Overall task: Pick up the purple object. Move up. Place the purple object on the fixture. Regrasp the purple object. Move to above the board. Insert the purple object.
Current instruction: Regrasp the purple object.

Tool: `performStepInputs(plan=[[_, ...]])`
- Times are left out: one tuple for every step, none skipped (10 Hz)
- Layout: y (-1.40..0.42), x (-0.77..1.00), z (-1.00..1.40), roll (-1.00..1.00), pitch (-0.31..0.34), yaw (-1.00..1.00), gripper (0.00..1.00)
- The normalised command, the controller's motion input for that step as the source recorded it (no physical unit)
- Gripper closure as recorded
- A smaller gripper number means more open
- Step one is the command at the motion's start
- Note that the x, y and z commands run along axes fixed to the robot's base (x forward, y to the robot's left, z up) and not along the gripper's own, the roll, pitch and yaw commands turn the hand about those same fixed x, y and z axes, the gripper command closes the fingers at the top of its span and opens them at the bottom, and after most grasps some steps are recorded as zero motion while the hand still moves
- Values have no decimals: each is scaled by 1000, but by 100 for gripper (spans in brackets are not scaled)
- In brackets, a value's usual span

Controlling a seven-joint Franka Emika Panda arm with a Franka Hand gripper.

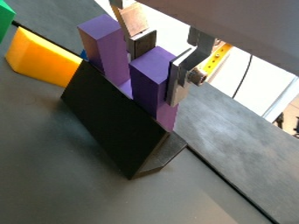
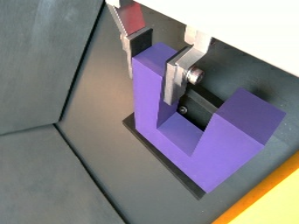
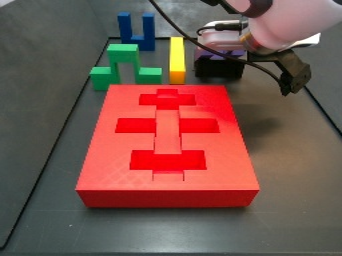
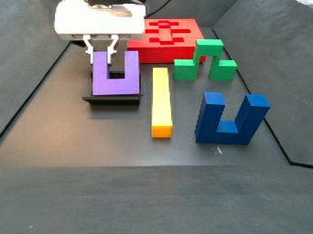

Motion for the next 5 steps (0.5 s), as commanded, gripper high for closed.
performStepInputs(plan=[[0, 0, 0, 0, 0, 0, 100], [0, 0, 0, 0, 0, 0, 100], [0, 0, 0, 0, 0, 0, 100], [0, 0, 0, 0, 0, 0, 100], [0, 0, 0, 0, 0, 0, 100]])
